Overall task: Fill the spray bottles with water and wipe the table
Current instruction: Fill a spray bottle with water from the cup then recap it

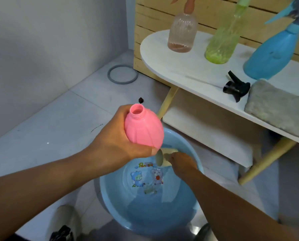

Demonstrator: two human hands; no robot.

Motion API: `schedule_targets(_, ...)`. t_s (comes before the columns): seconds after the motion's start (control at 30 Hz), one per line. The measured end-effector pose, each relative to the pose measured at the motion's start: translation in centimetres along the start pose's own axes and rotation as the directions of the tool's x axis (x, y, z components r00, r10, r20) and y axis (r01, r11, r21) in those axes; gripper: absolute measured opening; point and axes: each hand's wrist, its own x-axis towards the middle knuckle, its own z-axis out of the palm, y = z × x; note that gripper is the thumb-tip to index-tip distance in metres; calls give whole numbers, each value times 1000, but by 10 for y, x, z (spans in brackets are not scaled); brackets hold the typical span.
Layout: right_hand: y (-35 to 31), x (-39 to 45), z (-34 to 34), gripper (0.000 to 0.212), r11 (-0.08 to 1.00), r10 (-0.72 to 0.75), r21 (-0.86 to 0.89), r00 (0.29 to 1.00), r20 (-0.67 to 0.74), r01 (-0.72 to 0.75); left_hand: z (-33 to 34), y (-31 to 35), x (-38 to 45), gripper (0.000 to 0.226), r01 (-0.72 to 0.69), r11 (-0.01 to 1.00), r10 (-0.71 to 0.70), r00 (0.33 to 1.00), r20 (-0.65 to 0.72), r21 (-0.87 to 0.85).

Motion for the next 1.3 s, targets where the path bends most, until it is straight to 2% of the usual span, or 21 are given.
schedule_targets(0.13,-8,6,20,32,989,-9,-145,999,-38,3,0,-9,5,92,23,999,-23,1000,-9,39)
schedule_targets(0.27,-23,7,29,28,987,-21,-159,999,-31,16,0,-15,6,94,53,996,-54,999,7,72)
schedule_targets(0.37,-29,7,32,28,994,-50,-103,998,-25,47,-1,-16,7,93,53,995,-54,998,19,80)
schedule_targets(0.47,-31,8,29,28,992,-31,123,999,-14,33,-4,-16,7,93,64,994,-65,998,11,85)
schedule_targets(0.53,-29,7,25,29,912,44,408,999,18,-47,-8,-15,6,93,73,994,-74,997,13,85)
schedule_targets(0.63,-25,1,24,35,681,145,721,989,40,-129,-13,-13,6,94,85,993,-87,996,12,79)
schedule_targets(0.73,-25,-14,22,26,439,218,880,972,92,-182,-17,-8,4,95,84,991,-83,997,-10,101)
schedule_targets(0.83,-23,-31,8,24,308,234,929,963,136,-206,-21,-2,3,96,76,993,-72,996,-46,93)
schedule_targets(0.93,-20,-51,-23,38,293,215,938,969,123,-184,-30,8,1,94,55,996,-48,995,-87,73)
schedule_targets(1.07,-16,-85,-81,39,335,217,935,975,44,-117,-48,24,-2,92,63,997,-56,989,-135,50)
schedule_targets(1.2,-16,-126,-135,39,404,170,915,982,-87,11,-63,32,-14,93,91,995,-86,990,-111,41)
schedule_targets(1.3,-22,-155,-172,40,387,125,916,978,-166,106,-64,33,-22,94,116,991,-111,991,-73,71)
